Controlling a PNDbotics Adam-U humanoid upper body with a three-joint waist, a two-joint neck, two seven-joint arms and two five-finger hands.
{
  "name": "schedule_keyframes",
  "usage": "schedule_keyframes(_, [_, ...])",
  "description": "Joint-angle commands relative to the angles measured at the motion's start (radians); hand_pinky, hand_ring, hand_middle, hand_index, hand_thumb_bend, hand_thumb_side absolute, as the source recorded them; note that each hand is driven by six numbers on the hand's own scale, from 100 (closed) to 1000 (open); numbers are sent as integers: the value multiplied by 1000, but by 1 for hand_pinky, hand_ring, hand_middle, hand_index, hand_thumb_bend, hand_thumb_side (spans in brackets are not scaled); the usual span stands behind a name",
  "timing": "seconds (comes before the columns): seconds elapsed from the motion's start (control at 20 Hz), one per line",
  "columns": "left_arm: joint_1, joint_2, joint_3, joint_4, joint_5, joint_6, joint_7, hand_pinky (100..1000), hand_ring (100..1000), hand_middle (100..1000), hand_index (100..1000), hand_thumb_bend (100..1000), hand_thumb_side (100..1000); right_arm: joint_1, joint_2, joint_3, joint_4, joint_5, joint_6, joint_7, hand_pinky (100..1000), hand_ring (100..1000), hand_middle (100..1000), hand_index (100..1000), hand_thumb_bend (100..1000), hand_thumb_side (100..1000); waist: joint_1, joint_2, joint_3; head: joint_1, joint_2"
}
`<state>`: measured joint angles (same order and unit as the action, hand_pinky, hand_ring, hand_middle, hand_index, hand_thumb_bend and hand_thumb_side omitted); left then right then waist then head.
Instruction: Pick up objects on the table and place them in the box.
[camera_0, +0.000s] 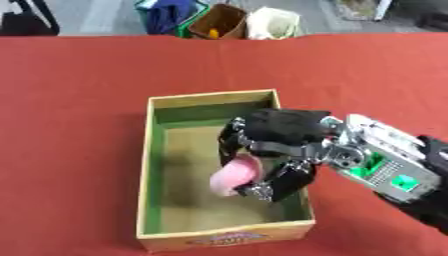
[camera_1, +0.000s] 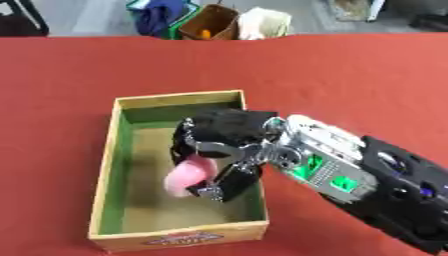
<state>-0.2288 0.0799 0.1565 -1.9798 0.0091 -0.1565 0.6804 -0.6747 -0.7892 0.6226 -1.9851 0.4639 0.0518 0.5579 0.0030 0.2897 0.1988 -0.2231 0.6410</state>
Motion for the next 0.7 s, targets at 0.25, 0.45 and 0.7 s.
schedule_keyframes(0.25, [-10,16,0,-20,0,-2,-1,376,353,376,514,100,465,-21,-13,-45,-15,24,-30,95,673,809,772,919,355,391,0,-21,-1,2,-5])
schedule_keyframes(0.45, [-9,15,2,-20,0,-2,0,376,353,376,514,100,464,-25,-9,-84,-15,7,-31,73,667,806,764,916,380,413,1,-21,-3,5,-4])
schedule_keyframes(0.7, [-8,14,4,-20,-2,-2,3,375,353,376,513,100,464,-31,-6,-184,-15,-48,-41,-21,651,794,746,907,360,461,2,-21,-10,13,-3])
